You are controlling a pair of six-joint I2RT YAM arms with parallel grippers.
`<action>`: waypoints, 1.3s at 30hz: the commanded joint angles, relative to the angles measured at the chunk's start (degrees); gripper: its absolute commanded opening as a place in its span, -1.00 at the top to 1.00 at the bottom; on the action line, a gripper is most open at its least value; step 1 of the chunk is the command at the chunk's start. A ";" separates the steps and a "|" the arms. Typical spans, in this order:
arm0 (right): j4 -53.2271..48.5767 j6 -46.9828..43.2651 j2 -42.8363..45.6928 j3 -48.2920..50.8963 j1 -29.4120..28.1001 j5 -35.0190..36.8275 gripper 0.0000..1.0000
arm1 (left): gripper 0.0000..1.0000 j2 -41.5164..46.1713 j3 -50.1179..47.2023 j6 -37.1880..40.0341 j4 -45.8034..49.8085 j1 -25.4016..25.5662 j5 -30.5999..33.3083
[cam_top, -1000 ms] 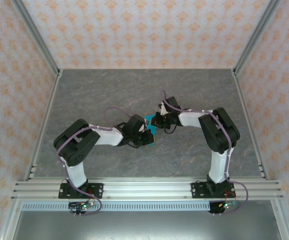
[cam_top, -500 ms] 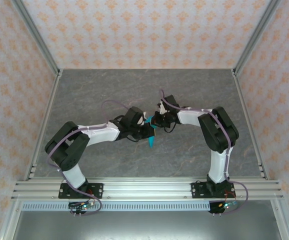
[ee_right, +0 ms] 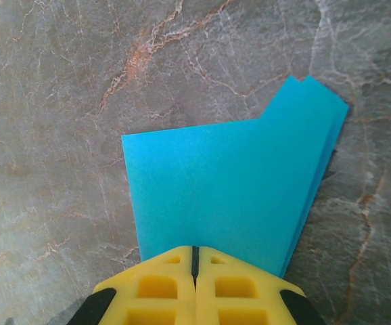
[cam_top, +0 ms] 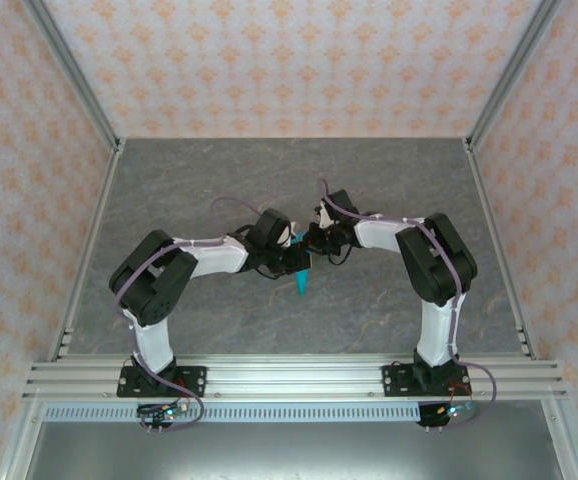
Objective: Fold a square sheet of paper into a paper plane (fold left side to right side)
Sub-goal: Fold the wing for the fifth time at the center of the table.
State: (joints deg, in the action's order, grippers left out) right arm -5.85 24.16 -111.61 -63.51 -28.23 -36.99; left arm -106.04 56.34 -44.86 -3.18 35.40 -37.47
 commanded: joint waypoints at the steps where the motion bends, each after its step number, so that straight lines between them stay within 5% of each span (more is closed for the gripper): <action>1: -4.59 -0.96 -3.12 0.15 -0.73 4.11 1.00 | 0.83 -1.20 1.05 1.44 -0.66 0.02 -1.21; 39: -8.85 -0.95 -4.58 -1.72 -0.69 7.36 1.00 | 0.87 1.61 -8.42 5.21 4.43 5.07 -1.46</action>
State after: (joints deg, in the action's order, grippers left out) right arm -9.85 23.94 -112.40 -66.02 -28.60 -35.57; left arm -105.34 50.00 -41.47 -6.48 38.70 -36.82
